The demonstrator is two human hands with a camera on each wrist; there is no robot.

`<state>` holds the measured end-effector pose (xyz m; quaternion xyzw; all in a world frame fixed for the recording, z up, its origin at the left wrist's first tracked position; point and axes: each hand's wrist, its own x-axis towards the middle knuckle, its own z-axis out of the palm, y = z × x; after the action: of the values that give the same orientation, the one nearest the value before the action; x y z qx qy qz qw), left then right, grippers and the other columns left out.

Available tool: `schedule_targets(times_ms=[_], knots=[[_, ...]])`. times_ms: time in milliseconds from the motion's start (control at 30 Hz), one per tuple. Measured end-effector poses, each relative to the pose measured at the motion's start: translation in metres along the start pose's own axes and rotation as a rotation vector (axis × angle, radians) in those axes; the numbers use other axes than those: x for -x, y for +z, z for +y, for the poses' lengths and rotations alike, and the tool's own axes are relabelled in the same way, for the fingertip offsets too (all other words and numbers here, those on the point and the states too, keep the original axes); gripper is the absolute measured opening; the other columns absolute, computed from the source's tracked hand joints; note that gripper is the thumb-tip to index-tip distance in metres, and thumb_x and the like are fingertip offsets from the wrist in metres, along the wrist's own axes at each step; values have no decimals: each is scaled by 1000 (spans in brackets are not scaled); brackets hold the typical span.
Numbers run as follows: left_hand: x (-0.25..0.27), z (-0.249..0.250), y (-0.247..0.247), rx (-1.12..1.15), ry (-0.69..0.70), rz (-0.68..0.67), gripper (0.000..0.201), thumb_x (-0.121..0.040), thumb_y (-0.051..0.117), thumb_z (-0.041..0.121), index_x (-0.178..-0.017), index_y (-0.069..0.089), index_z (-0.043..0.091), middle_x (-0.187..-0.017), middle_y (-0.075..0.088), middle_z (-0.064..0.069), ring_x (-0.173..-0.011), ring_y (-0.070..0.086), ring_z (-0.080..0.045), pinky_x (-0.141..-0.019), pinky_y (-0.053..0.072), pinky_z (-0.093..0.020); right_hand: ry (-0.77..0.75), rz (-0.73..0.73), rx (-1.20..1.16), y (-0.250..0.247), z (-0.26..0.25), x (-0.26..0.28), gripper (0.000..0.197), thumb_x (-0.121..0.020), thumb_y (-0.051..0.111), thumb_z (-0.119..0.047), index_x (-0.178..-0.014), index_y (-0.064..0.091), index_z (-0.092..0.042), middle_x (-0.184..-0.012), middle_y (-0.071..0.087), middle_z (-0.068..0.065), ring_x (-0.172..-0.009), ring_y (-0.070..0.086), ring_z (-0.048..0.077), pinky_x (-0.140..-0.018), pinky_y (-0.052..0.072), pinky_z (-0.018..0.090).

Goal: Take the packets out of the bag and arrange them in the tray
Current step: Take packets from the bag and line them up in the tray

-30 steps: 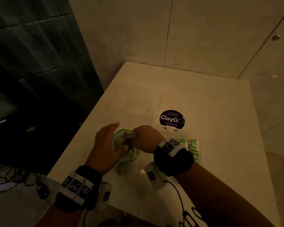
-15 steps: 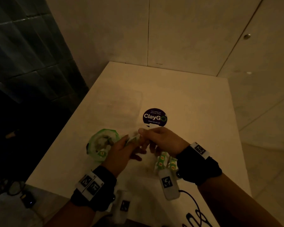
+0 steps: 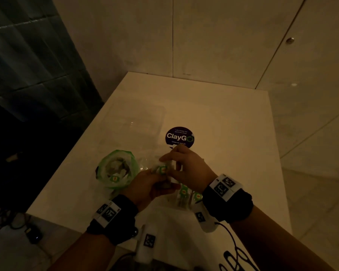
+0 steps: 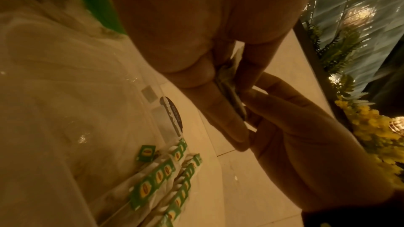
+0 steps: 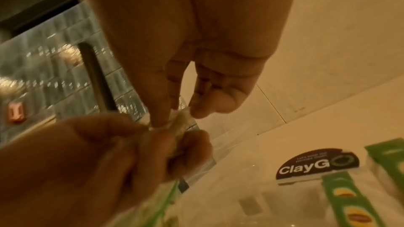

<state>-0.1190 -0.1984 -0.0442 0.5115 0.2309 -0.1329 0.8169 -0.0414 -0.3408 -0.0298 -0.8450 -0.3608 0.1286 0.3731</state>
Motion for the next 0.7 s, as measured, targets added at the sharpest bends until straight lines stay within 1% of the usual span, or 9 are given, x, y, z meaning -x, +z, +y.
schedule_targets(times_ms=[100,167,233,300,400,467,533,633,700], knots=[[0,2,1,218,-43,-16,32,-96,36,12,-112,60,1,-92,72,-17,-80,72,-30,-72,59,-40,-47,21,101,2,0,1,34,-85,66,-19,-119,64,-21,-116,51,1,-80,60,20,-74,50,31],[-1,3,1,310,-48,-27,34,-98,34,19,-112,61,5,-100,73,-14,-84,72,-25,-76,58,-40,-116,79,183,4,-1,4,35,-83,66,-18,-118,65,-19,-117,53,4,-79,61,21,-68,50,32],[-2,3,2,345,-35,-28,34,-99,33,22,-111,62,8,-101,73,-11,-86,72,-22,-76,59,-39,-170,121,243,5,-2,5,34,-82,65,-19,-116,65,-17,-115,55,6,-76,61,20,-61,50,30],[-4,2,5,363,-35,-29,35,-99,32,23,-110,63,8,-98,74,-10,-85,72,-20,-73,60,-37,-181,123,271,5,-1,5,30,-82,62,-22,-111,66,-16,-112,57,6,-76,62,21,-59,51,32],[-7,0,8,378,-53,-31,37,-98,34,27,-112,62,7,-103,72,-12,-87,71,-22,-74,60,-37,-88,94,195,-2,1,2,28,-82,64,-21,-109,63,-16,-110,55,2,-84,57,19,-68,48,31],[-10,-2,8,385,-57,-41,38,-95,39,29,-116,62,7,-110,69,-13,-91,70,-24,-79,59,-40,-38,82,140,-7,2,0,28,-81,65,-20,-109,62,-15,-107,53,0,-82,48,12,-70,43,26],[-12,-3,9,383,-59,-62,38,-95,38,28,-118,62,9,-111,69,-12,-92,70,-24,-80,59,-40,-33,64,115,-12,5,-1,24,-79,66,-18,-103,63,-15,-101,50,-3,-82,45,9,-72,44,26],[-14,-4,12,393,-54,-96,38,-99,32,28,-119,62,12,-112,70,-8,-91,70,-23,-80,59,-39,-15,44,34,-16,10,0,18,-79,68,-12,-96,63,-14,-97,46,-6,-80,46,12,-69,39,17],[-15,-5,12,412,-47,-104,38,-100,31,27,-116,63,12,-109,71,-9,-88,71,-26,-81,58,-41,-53,77,-6,-17,14,3,12,-80,70,-10,-90,64,-15,-95,51,-4,-78,51,15,-70,43,21]])
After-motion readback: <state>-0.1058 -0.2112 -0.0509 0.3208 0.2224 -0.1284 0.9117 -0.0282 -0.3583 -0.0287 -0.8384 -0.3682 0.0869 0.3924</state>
